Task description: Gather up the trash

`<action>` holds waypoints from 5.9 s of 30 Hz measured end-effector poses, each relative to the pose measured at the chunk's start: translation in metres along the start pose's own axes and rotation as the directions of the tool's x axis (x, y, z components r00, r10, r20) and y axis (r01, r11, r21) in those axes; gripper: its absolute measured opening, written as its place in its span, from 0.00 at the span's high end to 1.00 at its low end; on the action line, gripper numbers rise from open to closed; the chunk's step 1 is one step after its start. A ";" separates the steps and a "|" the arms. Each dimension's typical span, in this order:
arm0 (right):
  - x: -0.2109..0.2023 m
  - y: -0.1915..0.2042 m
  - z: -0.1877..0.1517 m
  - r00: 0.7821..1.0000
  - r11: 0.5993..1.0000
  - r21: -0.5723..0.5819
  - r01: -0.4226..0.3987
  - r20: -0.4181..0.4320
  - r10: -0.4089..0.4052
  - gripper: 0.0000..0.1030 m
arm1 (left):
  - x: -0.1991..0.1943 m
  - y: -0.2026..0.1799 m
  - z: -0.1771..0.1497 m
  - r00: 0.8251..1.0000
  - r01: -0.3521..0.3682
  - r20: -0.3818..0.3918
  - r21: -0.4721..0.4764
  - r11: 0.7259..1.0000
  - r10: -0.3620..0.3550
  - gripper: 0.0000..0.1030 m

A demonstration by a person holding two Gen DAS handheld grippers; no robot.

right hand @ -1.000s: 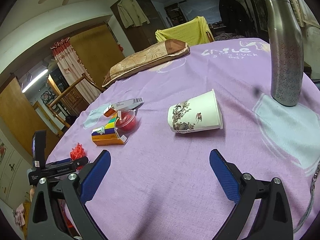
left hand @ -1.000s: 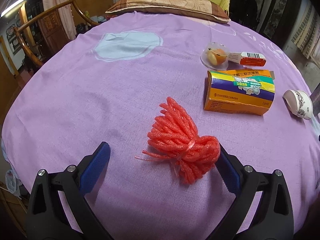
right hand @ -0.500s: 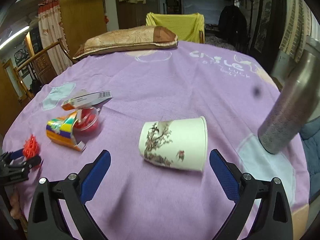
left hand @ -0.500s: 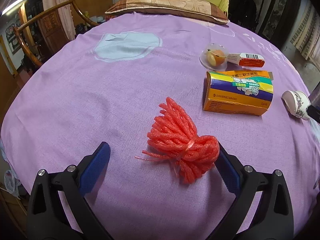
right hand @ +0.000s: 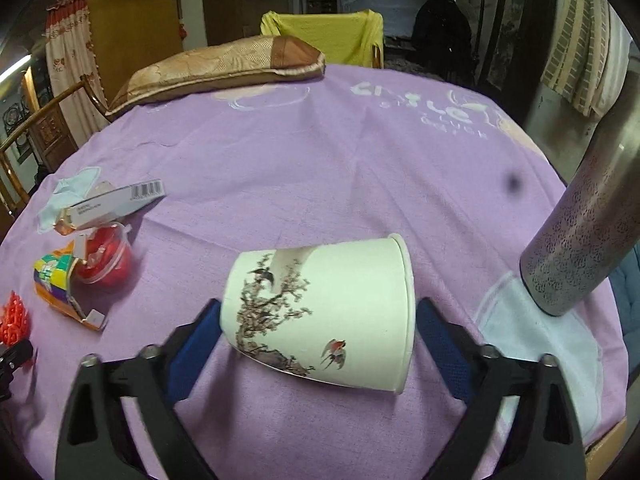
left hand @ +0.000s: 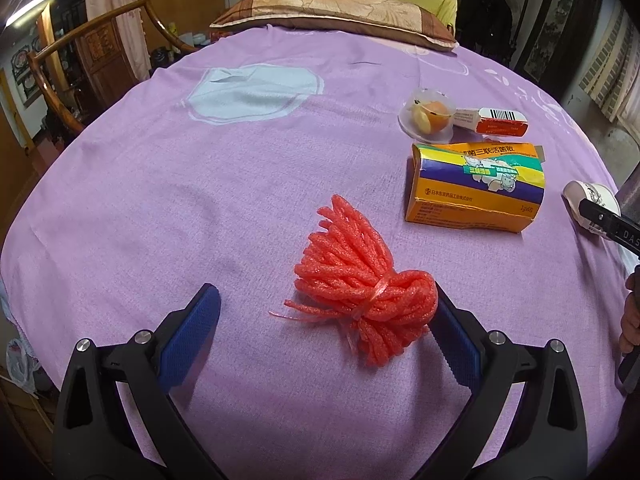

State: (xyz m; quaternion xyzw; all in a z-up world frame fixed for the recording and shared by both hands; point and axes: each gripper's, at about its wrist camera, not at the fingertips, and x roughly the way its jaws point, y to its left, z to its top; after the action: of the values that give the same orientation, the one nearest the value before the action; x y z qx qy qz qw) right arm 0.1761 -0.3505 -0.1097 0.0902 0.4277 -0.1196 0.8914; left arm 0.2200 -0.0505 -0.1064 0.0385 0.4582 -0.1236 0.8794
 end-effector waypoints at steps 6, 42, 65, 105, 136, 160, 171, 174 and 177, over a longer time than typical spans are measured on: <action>-0.024 -0.003 -0.001 0.996 0.999 0.019 -0.047 0.082 0.045 0.22 | 0.000 0.001 0.000 1.000 0.000 0.000 0.003 1.000 0.000 0.07; -0.085 -0.001 -0.014 0.949 0.967 0.048 -0.252 0.207 0.237 0.22 | -0.089 0.040 -0.002 0.979 0.114 0.182 -0.084 0.990 -0.097 0.48; -0.186 0.186 -0.049 0.852 0.860 -0.253 -0.444 0.180 0.492 0.22 | -0.148 0.222 -0.126 0.976 -0.037 0.189 -0.350 0.936 0.109 0.47; -0.161 0.559 -0.172 0.693 0.413 -0.573 -0.708 -0.452 0.562 0.14 | -0.136 0.405 -0.248 0.921 -0.307 -0.014 -0.642 0.703 0.390 0.07; -0.201 0.296 -0.090 0.715 0.649 -0.387 -0.655 -0.040 0.698 0.07 | -0.187 0.199 -0.151 0.919 -0.290 0.180 -0.292 0.911 0.350 0.07; -0.079 0.040 -0.042 0.946 0.953 -0.003 -0.302 0.120 0.300 0.06 | -0.059 -0.048 -0.008 0.984 -0.093 0.163 0.172 0.981 0.065 0.07; -0.061 -0.006 -0.037 0.942 0.928 0.182 -0.326 0.146 0.302 0.05 | -0.010 -0.130 0.046 0.988 -0.020 0.153 0.292 0.956 -0.026 0.06; -0.064 -0.003 -0.039 0.943 0.929 0.178 -0.326 0.137 0.304 0.05 | 0.002 -0.134 0.049 0.989 -0.071 0.143 0.311 0.948 0.027 0.06; -0.067 0.000 -0.040 0.944 0.935 0.160 -0.318 0.141 0.297 0.05 | 0.004 -0.110 0.047 0.985 -0.131 0.145 0.293 0.947 0.091 0.06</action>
State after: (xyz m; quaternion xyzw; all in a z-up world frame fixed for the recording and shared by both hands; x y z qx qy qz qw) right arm 0.1063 -0.3312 -0.0819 0.2293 0.3437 -0.0216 0.9104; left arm 0.2313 -0.1664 -0.0774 0.1898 0.3728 -0.1445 0.8967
